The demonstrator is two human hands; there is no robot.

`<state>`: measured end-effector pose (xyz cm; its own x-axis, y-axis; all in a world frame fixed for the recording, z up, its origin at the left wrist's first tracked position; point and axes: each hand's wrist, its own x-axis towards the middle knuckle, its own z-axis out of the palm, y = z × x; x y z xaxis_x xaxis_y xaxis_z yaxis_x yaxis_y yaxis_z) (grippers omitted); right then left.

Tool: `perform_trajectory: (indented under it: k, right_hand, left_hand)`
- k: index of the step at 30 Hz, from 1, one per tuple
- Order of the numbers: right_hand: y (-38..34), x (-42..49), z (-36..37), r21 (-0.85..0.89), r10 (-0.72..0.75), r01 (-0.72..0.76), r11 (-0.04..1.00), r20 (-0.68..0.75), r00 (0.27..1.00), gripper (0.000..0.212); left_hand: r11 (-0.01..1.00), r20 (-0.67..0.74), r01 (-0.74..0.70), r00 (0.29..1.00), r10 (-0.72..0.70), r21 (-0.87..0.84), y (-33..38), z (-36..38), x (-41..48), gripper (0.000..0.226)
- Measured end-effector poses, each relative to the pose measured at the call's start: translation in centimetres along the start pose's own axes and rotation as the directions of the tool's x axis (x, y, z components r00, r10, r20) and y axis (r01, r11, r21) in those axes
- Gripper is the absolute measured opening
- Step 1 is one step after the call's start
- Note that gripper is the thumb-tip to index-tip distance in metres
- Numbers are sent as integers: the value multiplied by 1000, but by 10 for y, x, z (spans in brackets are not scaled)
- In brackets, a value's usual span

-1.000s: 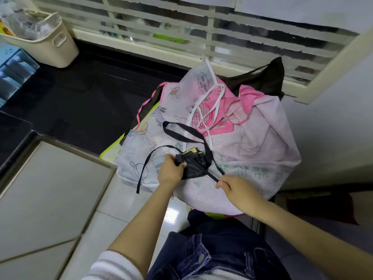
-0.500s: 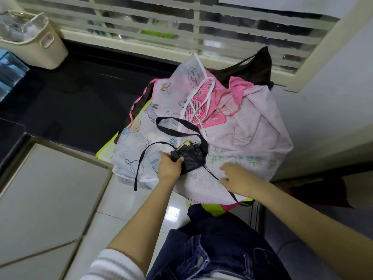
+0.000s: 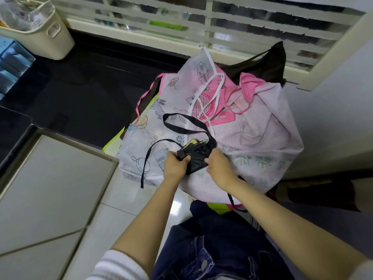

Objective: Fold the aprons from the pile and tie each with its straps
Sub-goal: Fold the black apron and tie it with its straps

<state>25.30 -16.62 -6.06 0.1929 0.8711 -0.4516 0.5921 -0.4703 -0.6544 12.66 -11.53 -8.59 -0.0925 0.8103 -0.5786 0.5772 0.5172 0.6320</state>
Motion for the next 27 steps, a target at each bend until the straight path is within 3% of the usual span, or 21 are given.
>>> perform_trajectory:
  k: [2, 6, 13, 23, 27]
  right_hand:
    - [10, -5, -1, 178, 111, -117, 977, 43, 993, 24]
    - [26, -10, 3, 156, 303, -322, 934, 133, 944, 31]
    - [11, -3, 1, 302, 319, -350, 887, 146, 936, 49]
    - [7, 3, 11, 331, 414, -450, 829, 176, 893, 41]
    - [2, 10, 10, 511, 437, -520, 685, 283, 854, 24]
  left_hand:
    - [999, 14, 4, 1000, -4, -31, 0, -1, 0, 33]
    - [999, 58, 16, 998, -14, -40, 1, 0, 0, 31]
    - [1000, 106, -18, 994, 20, -20, 2, -4, 1, 31]
    - [989, 42, -109, 994, 105, 98, 4, 0, 4, 20]
    - [989, 48, -118, 992, 114, 86, 3, 0, 8, 20]
